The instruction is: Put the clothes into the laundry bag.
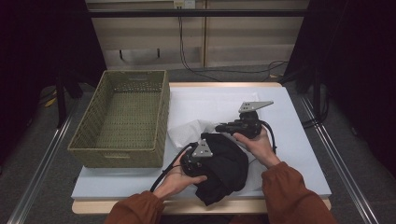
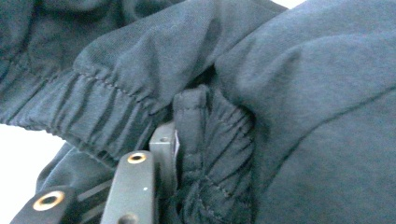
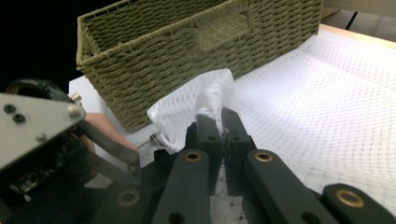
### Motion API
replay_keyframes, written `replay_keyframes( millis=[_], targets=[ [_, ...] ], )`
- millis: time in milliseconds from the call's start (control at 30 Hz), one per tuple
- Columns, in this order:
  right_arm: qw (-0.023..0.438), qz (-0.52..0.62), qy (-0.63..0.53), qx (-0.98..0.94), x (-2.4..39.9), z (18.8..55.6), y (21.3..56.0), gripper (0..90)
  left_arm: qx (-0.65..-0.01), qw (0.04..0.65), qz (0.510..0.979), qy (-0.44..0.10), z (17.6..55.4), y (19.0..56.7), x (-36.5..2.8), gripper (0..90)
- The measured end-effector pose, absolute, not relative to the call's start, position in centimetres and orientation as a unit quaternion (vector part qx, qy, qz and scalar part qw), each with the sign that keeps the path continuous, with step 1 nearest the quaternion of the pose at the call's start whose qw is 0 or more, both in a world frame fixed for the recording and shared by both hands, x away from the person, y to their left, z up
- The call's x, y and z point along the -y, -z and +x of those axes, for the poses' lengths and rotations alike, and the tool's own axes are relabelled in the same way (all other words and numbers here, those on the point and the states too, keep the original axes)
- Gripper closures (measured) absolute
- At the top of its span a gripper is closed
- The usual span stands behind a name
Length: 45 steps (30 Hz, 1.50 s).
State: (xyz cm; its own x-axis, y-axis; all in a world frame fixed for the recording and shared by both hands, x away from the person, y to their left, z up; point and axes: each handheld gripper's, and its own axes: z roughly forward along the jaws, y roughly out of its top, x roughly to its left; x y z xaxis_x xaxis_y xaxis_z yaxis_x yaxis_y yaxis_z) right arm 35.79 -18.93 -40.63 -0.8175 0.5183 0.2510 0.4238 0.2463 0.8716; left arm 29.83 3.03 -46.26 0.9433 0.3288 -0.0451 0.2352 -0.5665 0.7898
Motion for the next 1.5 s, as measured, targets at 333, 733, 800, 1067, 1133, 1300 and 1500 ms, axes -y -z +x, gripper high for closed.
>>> replay_keyframes(
  millis=[333, 733, 800, 1067, 1133, 1300, 1500],
  targets=[
    [0.040, 0.302, -0.529, -0.792, 18.9, 36.0, 41.1, 88.7, -0.195, 0.459, 0.866, -0.040, 29.7, 44.7, -4.9, 35.0],
    [0.041, 0.305, -0.529, -0.791, 19.0, 36.0, 41.1, 88.7, -0.218, 0.481, 0.846, -0.072, 29.2, 42.9, -8.1, 27.5],
    [0.041, 0.304, -0.529, -0.791, 18.9, 36.0, 41.1, 88.7, -0.225, 0.478, 0.845, -0.075, 29.6, 42.9, -8.4, 23.6],
    [0.039, 0.301, -0.527, -0.794, 18.8, 36.1, 41.1, 88.7, -0.221, 0.474, 0.851, -0.049, 30.8, 43.8, -6.8, 24.9],
    [0.039, 0.301, -0.528, -0.793, 18.7, 36.0, 41.1, 88.7, -0.220, 0.474, 0.852, -0.035, 31.2, 44.1, -6.2, 28.7],
    [0.037, 0.299, -0.530, -0.793, 18.6, 35.9, 41.0, 88.7, -0.198, 0.465, 0.862, -0.030, 31.0, 44.3, -5.2, 57.0],
    [0.042, 0.297, -0.538, -0.788, 18.7, 35.7, 40.5, 88.7, -0.178, 0.443, 0.878, -0.030, 31.3, 43.9, -3.8, 64.7]
  ],
)
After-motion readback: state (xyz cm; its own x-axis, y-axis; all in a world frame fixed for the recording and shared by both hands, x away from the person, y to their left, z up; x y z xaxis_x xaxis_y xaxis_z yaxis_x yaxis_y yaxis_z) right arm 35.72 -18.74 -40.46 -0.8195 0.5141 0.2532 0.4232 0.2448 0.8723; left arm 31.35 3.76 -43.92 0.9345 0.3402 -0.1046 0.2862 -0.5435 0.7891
